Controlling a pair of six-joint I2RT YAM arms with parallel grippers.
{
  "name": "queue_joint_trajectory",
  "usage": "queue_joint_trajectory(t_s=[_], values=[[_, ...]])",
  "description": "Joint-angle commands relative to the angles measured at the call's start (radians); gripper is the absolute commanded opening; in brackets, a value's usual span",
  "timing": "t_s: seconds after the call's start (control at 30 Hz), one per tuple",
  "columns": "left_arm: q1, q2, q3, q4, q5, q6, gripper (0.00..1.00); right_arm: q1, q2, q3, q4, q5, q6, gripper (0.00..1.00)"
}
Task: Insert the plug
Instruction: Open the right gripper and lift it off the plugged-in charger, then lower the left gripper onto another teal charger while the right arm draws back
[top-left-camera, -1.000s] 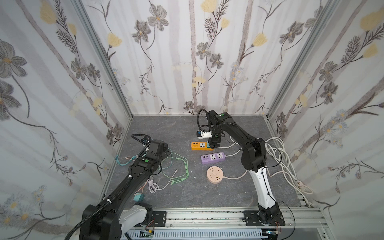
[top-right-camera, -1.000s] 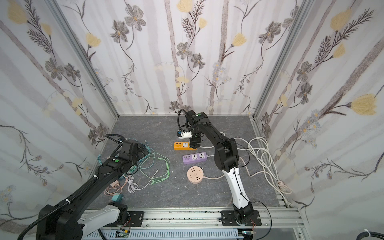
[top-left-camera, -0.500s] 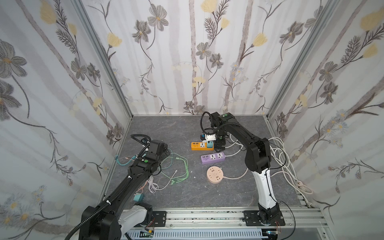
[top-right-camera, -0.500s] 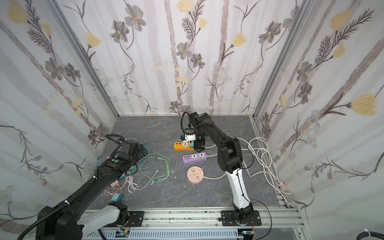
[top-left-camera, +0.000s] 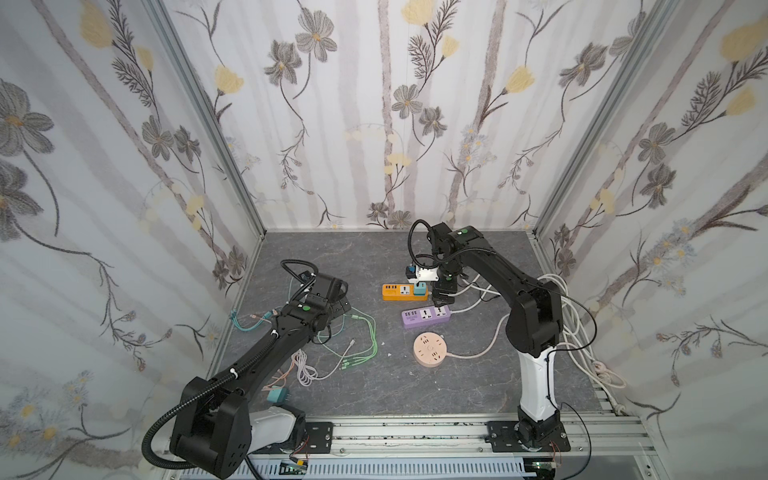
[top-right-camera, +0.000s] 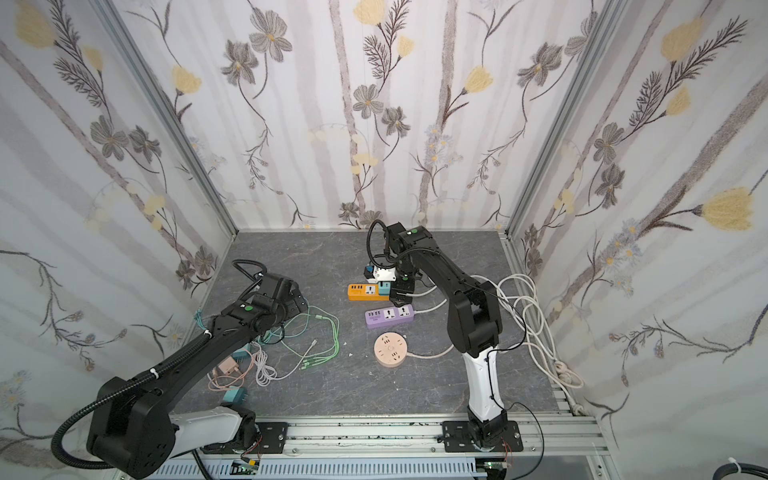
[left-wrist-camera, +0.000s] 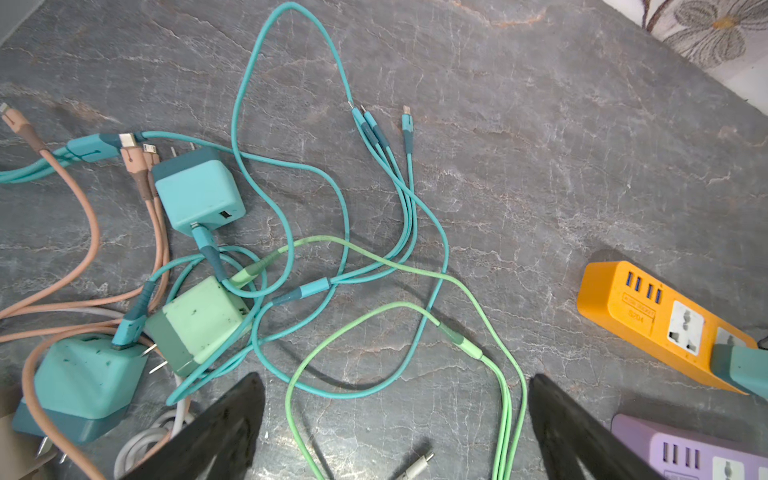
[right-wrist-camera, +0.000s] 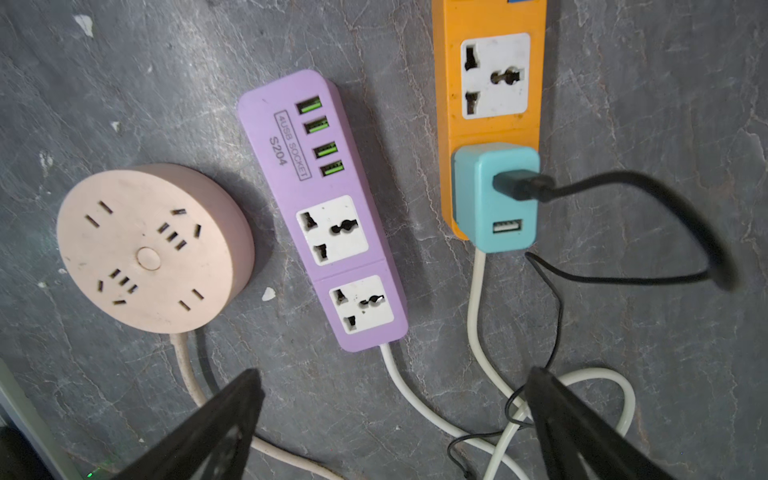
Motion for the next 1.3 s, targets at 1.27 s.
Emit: queue_joint_trajectory(t_s=[1.27], values=[[0.306, 0.237, 0.031, -0.013, 0.374, 0.000, 0.91, -0.096, -0.661, -0.777, 1.063, 0.450, 1.085, 0.99]])
